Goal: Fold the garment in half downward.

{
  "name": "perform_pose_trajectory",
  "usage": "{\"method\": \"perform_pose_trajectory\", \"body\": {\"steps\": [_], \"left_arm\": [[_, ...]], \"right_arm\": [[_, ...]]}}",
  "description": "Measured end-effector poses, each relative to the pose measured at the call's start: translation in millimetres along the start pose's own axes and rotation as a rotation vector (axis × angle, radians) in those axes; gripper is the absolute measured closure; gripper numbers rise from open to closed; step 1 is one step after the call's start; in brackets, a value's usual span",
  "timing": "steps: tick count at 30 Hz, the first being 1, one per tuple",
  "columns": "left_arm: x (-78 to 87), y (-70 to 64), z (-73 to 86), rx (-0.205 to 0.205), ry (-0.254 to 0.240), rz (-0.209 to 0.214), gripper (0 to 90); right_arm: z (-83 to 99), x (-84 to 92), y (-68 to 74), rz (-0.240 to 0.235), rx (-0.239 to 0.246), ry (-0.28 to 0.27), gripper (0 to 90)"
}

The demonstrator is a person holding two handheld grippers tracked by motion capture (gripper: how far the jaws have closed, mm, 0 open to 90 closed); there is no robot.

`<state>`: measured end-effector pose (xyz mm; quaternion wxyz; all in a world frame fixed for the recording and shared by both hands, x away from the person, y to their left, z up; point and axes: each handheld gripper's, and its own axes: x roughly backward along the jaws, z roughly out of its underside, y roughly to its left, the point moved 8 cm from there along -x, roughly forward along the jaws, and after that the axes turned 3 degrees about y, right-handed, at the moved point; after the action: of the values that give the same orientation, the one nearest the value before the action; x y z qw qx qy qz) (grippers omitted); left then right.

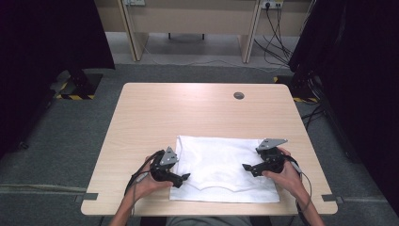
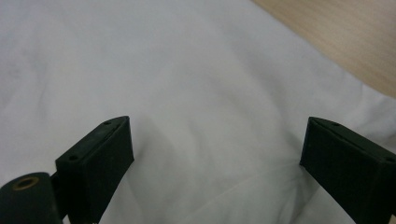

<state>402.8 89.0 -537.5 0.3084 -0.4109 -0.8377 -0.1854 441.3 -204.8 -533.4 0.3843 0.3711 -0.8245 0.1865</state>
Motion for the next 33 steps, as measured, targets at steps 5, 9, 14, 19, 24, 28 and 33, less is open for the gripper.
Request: {"method": "perform_pose_trajectory", "body": {"steps": [5,9,14,19,24,28,33], "left_arm": [[9.5,-9.5,-0.6,0.001,-0.027,-0.006,8.1],[12.8,-12.6,7.6,0.033,-0.039,-0.007,7.6],[16.0,-10.7,13.1,0.071,-0.027,-0.032,7.4],[13.7,-13.9,11.8,0.088,-0.019,-0.043,7.2],[8.8,-14.3,13.3,0.065,0.032,-0.077,6.9],[9.0,-14.4,13.9,0.073,0.034,-0.077,7.0],[7.7,-11.8,15.1,0.113,0.048,-0.049,6.6]], "right_arm": [[2.4,4.7,-2.0,0.026,-0.018,-0.012,9.4],[0.8,13.7,7.5,-0.019,-0.046,-0.071,9.7],[12.9,9.1,18.4,0.010,-0.004,-0.008,10.2],[16.9,10.2,20.9,0.013,-0.005,0.006,9.7],[-0.6,11.7,22.1,-0.022,0.008,-0.040,10.1],[-9.1,-2.6,18.8,-0.049,0.029,0.001,10.1],[-21.5,-18.9,-2.2,-0.007,0.008,0.022,10.6]]}}
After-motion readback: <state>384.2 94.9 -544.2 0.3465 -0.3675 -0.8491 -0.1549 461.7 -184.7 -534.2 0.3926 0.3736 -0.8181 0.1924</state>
